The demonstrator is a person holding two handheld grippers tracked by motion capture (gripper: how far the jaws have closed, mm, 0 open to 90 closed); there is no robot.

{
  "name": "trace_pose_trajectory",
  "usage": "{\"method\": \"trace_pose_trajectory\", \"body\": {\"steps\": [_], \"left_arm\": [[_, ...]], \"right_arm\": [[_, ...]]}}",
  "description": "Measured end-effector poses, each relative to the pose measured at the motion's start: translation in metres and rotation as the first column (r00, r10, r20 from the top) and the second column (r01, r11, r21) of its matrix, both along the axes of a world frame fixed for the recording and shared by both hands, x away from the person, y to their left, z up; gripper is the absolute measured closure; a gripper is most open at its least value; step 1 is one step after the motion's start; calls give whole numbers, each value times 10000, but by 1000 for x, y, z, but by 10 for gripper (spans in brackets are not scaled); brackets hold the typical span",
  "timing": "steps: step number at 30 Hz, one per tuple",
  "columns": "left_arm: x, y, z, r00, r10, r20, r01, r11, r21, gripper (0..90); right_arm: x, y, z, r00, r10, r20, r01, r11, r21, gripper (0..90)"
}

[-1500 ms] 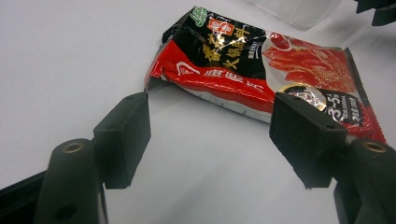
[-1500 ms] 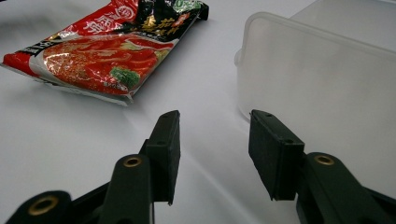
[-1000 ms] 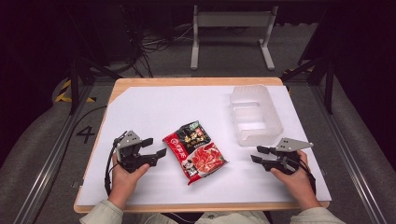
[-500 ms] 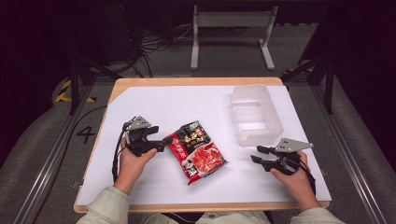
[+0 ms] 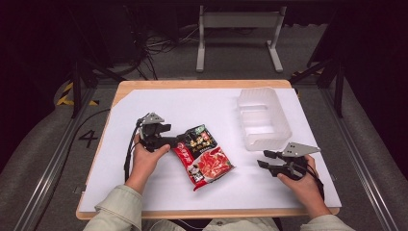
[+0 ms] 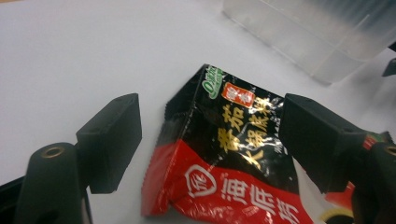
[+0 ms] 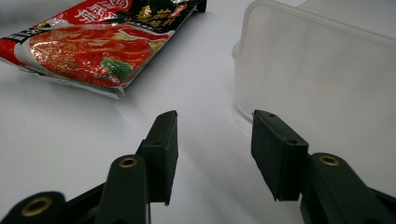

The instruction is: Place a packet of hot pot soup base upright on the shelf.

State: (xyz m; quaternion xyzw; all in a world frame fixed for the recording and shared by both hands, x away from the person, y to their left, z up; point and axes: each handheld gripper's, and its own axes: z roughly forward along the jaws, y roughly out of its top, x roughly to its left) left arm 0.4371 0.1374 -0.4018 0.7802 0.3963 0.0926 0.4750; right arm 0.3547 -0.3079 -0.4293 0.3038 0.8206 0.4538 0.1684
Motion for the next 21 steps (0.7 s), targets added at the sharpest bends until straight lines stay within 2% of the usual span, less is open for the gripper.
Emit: {"method": "trace_pose_trajectory", "body": {"steps": [1,2,3,5,7,9,12,16,19,21], "left_arm": [[7,1,-3,9999,43,-109,-46,9994,-353,221],[7,1,-3,9999,43,-109,-46,9994,-353,223],[9,1,-4,9993,138,-335,-160,9978,-650,224],[10,0,-6,9989,206,-422,-228,9983,-528,224],[9,-1,-8,9993,169,-319,-174,9997,-174,225],[8,-1,-9,9996,160,-226,-161,9999,-29,225],[8,1,-12,9996,206,-187,-208,9997,-100,257],[12,7,-24,9974,368,-612,-388,9988,-308,279],[13,8,-30,9942,370,-1005,-398,9989,-264,317],[14,8,-32,9941,277,-1053,-292,9995,-131,327]], "right_arm": [[0,0,0,10000,-18,38,18,10000,16,502],[0,-1,0,10000,-35,76,35,10000,12,499],[-1,-1,0,9999,-16,108,15,10000,33,498],[-1,-1,0,9999,5,136,-5,10000,30,498],[0,-1,-1,9999,6,123,-7,10000,39,497],[0,-1,-1,9999,15,121,-15,10000,48,495],[0,0,-1,9999,70,157,-71,10000,58,492],[0,1,-1,9998,100,156,-101,9999,58,487],[0,1,-1,9997,130,190,-131,9999,62,483],[0,1,-1,9998,109,170,-110,9999,51,481]]}}
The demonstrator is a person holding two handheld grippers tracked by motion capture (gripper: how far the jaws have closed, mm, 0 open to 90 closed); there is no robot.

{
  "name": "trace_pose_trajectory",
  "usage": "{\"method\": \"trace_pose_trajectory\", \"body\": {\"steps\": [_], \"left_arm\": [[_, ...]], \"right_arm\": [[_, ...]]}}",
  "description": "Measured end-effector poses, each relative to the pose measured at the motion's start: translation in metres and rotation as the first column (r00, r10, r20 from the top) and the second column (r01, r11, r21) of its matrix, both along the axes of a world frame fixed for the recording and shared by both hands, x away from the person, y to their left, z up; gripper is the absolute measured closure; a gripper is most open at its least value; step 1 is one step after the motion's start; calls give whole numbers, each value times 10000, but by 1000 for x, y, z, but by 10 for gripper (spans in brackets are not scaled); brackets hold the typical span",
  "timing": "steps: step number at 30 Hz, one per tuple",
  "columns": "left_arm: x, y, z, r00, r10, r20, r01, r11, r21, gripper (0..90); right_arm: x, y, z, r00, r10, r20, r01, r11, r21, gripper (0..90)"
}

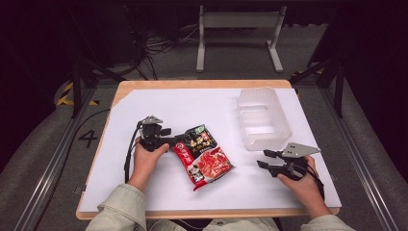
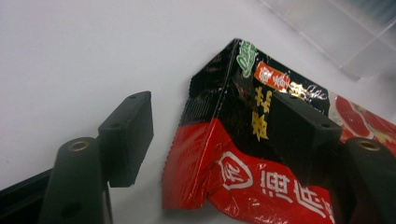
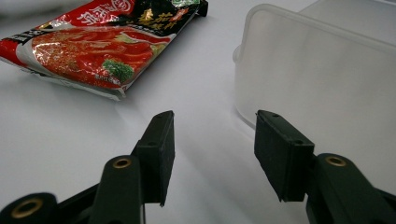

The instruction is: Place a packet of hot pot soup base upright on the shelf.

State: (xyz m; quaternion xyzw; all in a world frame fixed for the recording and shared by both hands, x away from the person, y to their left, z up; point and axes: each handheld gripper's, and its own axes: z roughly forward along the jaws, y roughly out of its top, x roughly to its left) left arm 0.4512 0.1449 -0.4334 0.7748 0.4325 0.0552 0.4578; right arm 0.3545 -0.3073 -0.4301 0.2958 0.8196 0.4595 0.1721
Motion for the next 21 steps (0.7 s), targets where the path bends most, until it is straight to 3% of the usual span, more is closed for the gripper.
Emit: {"method": "trace_pose_trajectory", "body": {"steps": [13,17,21], "left_arm": [[0,-6,-12,9963,-24,-858,70,9986,531,435],[0,-9,-15,9966,-160,-803,234,9954,925,433],[0,-8,-15,9963,-211,-829,283,9958,865,464]], "right_arm": [[0,1,0,10000,21,33,-21,10000,-5,471],[0,1,0,10000,28,28,-28,10000,-6,469],[0,1,0,10000,22,35,-22,10000,7,465]]}}
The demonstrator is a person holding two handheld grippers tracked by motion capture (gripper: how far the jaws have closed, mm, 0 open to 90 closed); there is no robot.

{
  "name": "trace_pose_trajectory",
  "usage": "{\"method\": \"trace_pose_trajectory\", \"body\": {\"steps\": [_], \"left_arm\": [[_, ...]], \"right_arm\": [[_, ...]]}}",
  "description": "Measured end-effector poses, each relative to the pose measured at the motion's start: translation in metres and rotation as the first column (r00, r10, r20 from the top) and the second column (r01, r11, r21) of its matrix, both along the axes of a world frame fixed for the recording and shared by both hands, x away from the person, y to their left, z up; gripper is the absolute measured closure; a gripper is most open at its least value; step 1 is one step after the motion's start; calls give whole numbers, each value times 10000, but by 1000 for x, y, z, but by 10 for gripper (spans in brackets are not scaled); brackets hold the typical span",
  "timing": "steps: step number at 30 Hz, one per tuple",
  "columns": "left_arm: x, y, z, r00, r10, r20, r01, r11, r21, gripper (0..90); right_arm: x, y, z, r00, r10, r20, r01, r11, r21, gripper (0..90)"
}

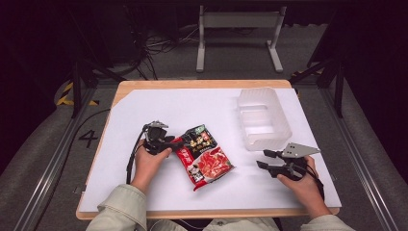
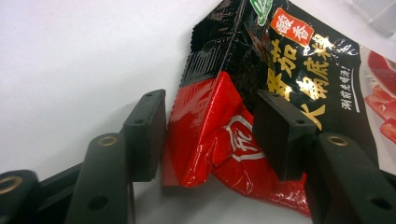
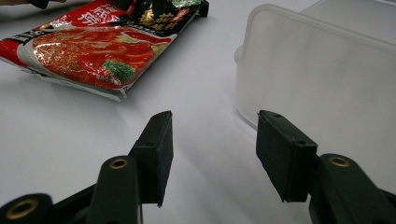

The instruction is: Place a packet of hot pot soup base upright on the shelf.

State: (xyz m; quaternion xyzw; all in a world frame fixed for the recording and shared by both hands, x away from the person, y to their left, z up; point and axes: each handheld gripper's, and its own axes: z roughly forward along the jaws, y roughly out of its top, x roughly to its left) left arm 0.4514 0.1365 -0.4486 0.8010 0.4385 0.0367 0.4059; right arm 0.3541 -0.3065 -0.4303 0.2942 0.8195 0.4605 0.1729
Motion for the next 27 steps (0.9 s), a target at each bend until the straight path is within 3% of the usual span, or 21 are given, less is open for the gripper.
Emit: {"method": "trace_pose_trajectory", "body": {"steps": [4,10,13,17,24,27], "left_arm": [[-1,0,-1,10000,77,-15,-77,9998,-156,484],[-3,-3,0,9997,-234,66,233,9997,118,569],[-1,1,-1,9985,-411,-352,401,9988,-289,633],[-2,2,-1,9981,-483,-370,469,9982,-361,711],[-6,-1,1,9991,-412,122,413,9991,-36,827],[-8,-1,2,9992,-307,239,310,9994,-125,850]], "right_arm": [[0,0,0,10000,-19,-43,19,10000,-58,462],[0,0,0,10000,11,-45,-11,10000,-5,462],[0,0,0,10000,13,-39,-13,10000,2,460],[0,0,0,10000,-38,-53,37,10000,-59,460],[0,1,0,10000,-21,-46,21,10000,-86,460],[0,2,0,10000,-8,-37,8,10000,-73,460]]}}
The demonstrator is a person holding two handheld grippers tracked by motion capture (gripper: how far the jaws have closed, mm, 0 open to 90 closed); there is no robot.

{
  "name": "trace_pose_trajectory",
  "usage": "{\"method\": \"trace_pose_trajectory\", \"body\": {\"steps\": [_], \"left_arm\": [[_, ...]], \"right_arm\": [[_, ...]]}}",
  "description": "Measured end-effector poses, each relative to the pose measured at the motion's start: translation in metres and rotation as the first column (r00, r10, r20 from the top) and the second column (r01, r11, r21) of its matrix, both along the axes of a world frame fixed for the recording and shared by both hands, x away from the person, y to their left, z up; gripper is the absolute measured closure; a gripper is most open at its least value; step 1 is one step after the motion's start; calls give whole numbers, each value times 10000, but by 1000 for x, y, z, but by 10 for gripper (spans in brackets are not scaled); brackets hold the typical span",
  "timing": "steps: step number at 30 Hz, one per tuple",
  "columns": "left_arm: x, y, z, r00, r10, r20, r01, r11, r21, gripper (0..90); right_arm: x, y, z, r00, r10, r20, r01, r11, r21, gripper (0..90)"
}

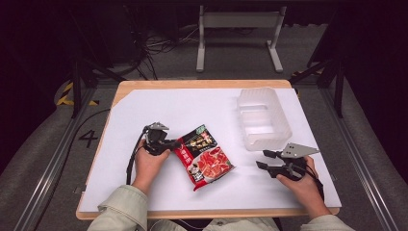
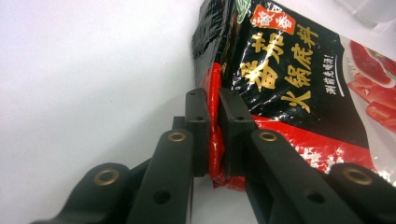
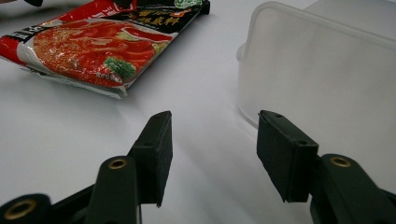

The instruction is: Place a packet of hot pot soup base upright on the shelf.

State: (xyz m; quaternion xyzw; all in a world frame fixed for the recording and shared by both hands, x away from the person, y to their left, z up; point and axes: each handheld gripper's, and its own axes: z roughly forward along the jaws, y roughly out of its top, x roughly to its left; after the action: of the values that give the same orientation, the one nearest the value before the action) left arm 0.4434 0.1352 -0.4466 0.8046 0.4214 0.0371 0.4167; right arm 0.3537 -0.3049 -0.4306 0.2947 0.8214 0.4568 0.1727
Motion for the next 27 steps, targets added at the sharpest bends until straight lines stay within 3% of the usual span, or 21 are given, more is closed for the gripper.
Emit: {"method": "trace_pose_trajectory", "body": {"steps": [11,23,27], "left_arm": [[-3,2,12,10000,6,52,-5,9997,-226,866],[-17,-1,39,9961,-196,860,217,9995,-245,872],[-27,-3,52,9907,-312,1323,357,9989,-319,873]], "right_arm": [[-1,-2,1,10000,-12,55,12,10000,13,460],[-1,-3,2,10000,-5,95,5,10000,16,463],[-2,-3,3,9999,-16,115,15,10000,48,465]]}}
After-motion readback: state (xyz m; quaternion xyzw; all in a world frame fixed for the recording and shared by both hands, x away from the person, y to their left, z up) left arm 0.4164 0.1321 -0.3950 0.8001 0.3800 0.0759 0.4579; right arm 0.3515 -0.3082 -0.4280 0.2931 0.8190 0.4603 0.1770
